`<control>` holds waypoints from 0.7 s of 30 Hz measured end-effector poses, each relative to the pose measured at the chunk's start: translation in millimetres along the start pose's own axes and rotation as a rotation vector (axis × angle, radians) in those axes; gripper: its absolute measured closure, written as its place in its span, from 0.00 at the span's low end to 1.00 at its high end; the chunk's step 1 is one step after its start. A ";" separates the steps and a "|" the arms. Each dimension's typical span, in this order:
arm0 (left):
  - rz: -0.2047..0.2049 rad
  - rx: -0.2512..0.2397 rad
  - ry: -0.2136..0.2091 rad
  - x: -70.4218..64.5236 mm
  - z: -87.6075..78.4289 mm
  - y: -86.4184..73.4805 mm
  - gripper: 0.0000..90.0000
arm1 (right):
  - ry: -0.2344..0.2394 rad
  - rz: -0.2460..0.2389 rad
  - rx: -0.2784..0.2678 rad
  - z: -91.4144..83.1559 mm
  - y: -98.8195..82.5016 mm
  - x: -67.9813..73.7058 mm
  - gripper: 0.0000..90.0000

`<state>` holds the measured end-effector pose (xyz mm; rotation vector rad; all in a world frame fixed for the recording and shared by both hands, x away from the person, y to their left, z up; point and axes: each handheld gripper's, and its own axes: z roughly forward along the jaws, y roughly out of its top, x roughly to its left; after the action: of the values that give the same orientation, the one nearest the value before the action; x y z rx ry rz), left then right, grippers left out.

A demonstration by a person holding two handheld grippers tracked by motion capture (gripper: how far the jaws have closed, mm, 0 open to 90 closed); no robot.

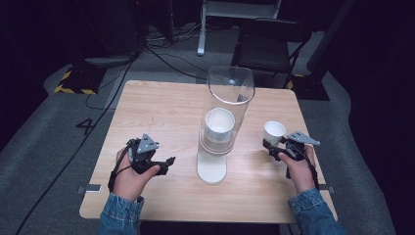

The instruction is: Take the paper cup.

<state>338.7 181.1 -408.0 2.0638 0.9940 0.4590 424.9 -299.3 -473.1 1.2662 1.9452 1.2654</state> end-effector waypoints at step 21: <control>0.002 0.009 0.004 -0.7 -6.2 -5.0 0.26 | -0.021 -0.009 0.104 17.7 -9.9 -8.0 0.36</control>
<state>332.1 185.5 -408.1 2.0730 0.9978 0.4612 438.1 -300.1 -490.5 1.3138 2.0225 1.1544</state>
